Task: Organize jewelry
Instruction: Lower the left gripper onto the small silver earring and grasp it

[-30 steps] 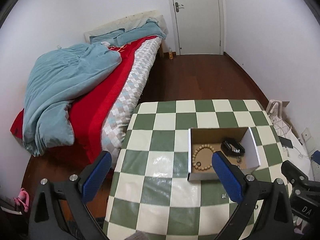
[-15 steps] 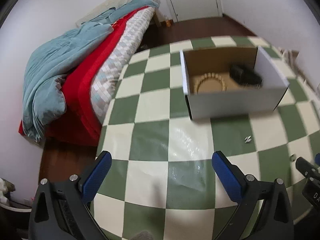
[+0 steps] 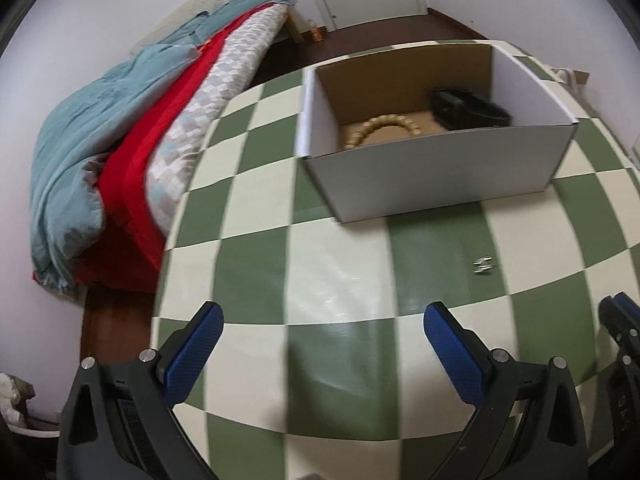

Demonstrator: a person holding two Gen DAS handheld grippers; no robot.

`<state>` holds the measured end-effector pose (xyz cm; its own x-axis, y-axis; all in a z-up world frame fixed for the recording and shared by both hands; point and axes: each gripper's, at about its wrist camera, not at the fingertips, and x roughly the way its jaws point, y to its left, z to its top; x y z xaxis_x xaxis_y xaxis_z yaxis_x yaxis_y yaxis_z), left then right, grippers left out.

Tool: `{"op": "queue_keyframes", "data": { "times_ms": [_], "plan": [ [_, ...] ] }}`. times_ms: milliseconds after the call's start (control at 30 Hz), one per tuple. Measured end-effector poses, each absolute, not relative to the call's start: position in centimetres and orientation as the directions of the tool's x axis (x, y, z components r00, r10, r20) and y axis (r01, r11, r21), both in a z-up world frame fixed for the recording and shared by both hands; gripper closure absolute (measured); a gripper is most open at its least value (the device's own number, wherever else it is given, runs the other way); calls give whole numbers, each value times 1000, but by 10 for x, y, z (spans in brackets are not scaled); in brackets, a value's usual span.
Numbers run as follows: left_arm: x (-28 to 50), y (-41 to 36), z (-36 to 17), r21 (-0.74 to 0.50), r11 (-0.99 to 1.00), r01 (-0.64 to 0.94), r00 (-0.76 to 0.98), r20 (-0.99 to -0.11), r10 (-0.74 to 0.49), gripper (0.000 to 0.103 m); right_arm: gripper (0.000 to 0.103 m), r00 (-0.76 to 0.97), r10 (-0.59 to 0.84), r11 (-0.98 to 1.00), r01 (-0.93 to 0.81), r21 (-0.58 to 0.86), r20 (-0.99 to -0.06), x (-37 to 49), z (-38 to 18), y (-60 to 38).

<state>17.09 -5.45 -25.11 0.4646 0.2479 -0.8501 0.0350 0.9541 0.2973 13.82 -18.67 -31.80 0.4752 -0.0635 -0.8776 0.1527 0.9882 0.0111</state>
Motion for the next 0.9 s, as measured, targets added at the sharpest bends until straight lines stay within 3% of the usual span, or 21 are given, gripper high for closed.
{"op": "queue_keyframes", "data": {
  "times_ms": [200,267,433,900],
  "plan": [
    [181,-82,-257,242,965,103,462,-871,169,3,90,469,-60,972,230,56,-881,136,-317,-214],
    [184,-92,-260,235,964,126,458,-876,153,12,90,469,-70,970,240,51,-881,137,-317,-220],
    [190,-107,-268,203,965,166,431,-895,114,45,90,465,-75,961,269,60,-882,141,-317,-232],
    [189,-119,-267,107,971,212,434,-901,4,97,90,462,-75,956,285,68,-884,140,-317,-238]
  ]
}}
